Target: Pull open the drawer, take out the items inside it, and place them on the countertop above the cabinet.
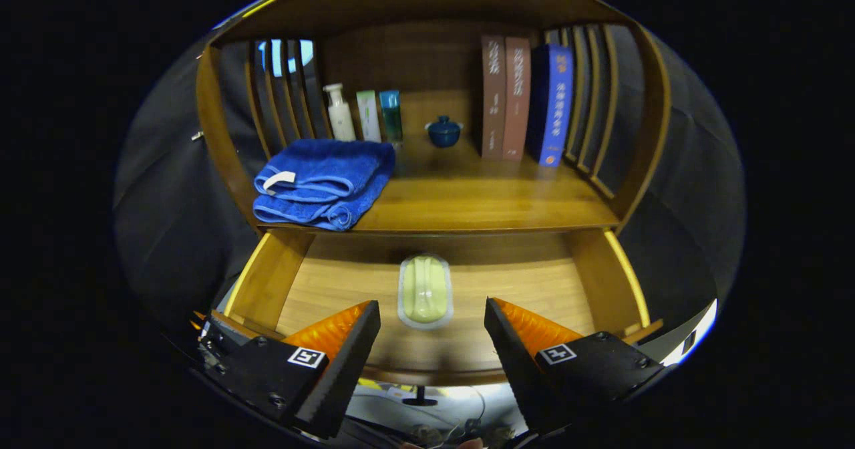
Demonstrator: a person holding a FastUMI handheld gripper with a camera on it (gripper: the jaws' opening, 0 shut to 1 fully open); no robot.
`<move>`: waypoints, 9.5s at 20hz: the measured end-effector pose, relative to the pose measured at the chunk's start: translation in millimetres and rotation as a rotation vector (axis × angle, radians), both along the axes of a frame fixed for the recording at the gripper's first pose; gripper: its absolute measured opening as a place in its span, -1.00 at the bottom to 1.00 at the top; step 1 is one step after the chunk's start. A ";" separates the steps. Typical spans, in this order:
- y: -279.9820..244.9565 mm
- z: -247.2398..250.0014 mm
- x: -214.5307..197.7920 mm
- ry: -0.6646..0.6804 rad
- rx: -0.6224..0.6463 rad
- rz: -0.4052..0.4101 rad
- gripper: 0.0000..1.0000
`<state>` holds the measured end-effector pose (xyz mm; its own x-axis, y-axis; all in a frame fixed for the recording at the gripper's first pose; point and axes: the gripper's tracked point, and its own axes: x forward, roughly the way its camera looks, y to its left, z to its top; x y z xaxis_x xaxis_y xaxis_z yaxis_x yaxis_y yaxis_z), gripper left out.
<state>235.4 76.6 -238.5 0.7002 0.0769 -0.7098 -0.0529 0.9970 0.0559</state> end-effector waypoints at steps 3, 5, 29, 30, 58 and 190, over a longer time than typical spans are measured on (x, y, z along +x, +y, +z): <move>3.8 -27.7 28.3 0.092 -0.027 0.003 1.00; 5.5 -44.4 46.0 0.128 -0.038 -0.004 1.00; -7.9 -89.9 60.2 0.277 -0.053 -0.004 -0.21; -4.7 -100.0 56.3 0.293 -0.051 0.005 -0.53; -13.2 104.0 101.2 -0.079 -0.089 0.020 -0.53; -7.3 64.4 -15.0 -0.646 -0.110 -0.013 1.00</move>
<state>220.5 69.2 -174.1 0.9887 0.0168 -0.1491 -0.0297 0.9959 -0.0851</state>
